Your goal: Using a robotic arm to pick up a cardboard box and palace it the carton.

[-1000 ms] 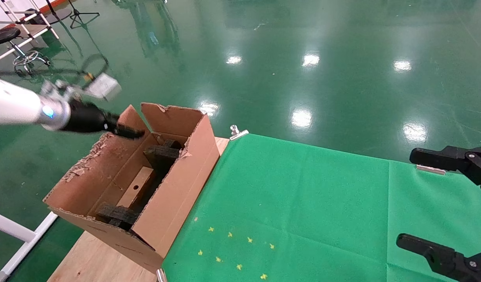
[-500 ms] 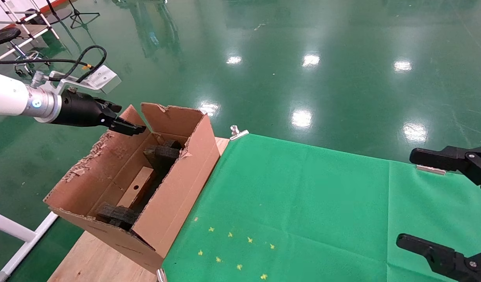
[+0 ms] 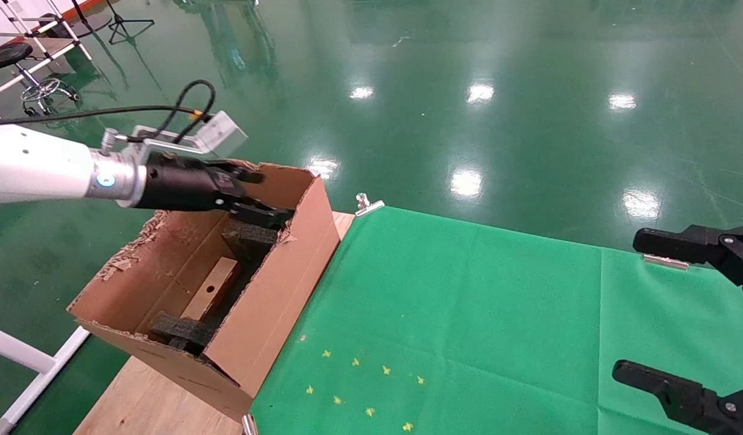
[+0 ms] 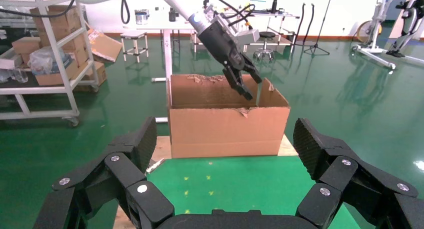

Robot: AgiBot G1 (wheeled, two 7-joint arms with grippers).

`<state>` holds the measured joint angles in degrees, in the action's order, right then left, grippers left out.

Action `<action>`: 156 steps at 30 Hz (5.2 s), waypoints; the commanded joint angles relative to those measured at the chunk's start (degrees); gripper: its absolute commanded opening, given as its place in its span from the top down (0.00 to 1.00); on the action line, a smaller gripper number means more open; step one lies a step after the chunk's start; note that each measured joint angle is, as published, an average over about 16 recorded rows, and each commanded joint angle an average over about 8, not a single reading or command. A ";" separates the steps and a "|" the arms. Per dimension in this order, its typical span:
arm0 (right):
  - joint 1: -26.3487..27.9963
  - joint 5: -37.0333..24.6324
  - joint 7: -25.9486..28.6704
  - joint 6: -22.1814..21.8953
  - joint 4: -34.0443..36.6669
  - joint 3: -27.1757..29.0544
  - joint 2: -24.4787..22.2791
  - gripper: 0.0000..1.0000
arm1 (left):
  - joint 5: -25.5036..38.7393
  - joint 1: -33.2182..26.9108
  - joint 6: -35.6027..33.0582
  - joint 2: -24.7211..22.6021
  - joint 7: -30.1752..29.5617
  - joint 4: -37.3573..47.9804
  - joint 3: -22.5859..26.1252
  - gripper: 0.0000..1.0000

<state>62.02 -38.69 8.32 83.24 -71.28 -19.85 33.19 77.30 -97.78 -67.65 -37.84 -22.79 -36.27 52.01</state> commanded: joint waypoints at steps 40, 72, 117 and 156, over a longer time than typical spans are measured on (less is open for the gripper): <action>0.00 0.01 0.00 0.00 0.00 -0.01 0.00 0.00 | -32.07 32.77 -16.33 2.55 10.89 -33.77 -32.57 0.00; -0.01 0.03 -0.01 -0.02 0.02 0.00 -0.01 0.00 | -35.74 36.50 -18.16 2.87 12.10 -37.56 -36.26 0.00; -0.01 0.01 -0.01 -0.02 0.02 0.00 -0.01 0.00 | -35.36 36.15 -17.99 2.83 12.01 -37.20 -35.90 0.00; -0.01 0.01 -0.01 -0.02 0.02 0.00 -0.01 0.00 | -35.36 36.14 -17.99 2.83 12.01 -37.20 -35.90 0.00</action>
<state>62.01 -38.67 8.31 83.22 -71.26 -19.85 33.18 41.94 -61.64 -85.63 -35.02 -10.78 -73.47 16.11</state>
